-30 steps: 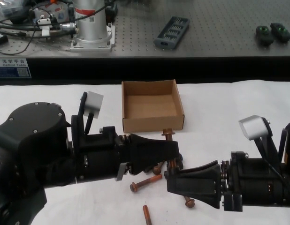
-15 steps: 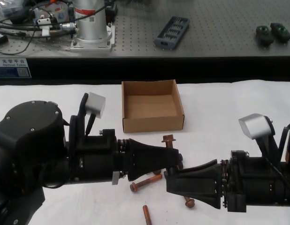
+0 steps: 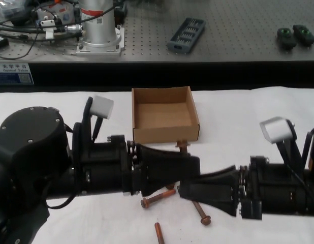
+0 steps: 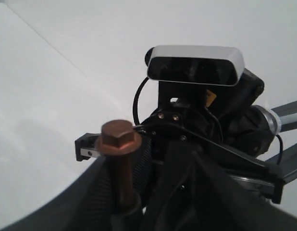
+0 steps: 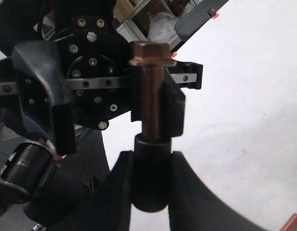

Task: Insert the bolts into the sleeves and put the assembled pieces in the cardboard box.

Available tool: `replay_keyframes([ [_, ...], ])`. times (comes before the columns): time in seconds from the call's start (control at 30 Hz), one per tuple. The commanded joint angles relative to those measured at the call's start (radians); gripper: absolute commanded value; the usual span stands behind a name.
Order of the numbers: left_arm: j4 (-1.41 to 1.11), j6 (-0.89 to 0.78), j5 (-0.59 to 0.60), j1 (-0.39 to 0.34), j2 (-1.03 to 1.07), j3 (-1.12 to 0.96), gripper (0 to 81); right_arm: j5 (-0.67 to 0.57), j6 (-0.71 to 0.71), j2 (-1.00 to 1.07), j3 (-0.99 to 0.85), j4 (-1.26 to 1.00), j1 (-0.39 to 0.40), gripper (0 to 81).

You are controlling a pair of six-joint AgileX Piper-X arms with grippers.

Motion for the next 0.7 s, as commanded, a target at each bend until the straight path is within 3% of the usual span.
replay_keyframes([
  [0.0,-0.014,0.073,-0.042,-0.006,-0.022,-0.004,36.5,-0.007,-0.005,-0.003,-0.035,-0.033,-0.004,1.6],
  [0.13,-0.011,0.196,-0.135,-0.004,-0.072,-0.004,36.5,-0.024,-0.005,-0.003,-0.045,-0.032,-0.004,1.6],
  [0.33,0.071,0.235,-0.206,0.027,-0.108,-0.003,36.3,-0.024,-0.005,-0.003,-0.045,-0.034,-0.004,1.6],
  [0.5,0.083,0.292,-0.371,0.046,-0.133,-0.003,36.3,-0.033,-0.005,-0.003,-0.061,-0.034,-0.004,1.6],
  [0.67,0.101,0.316,-0.235,0.054,-0.145,-0.003,32.8,-0.031,-0.014,-0.003,-0.094,-0.034,-0.004,1.6],
])
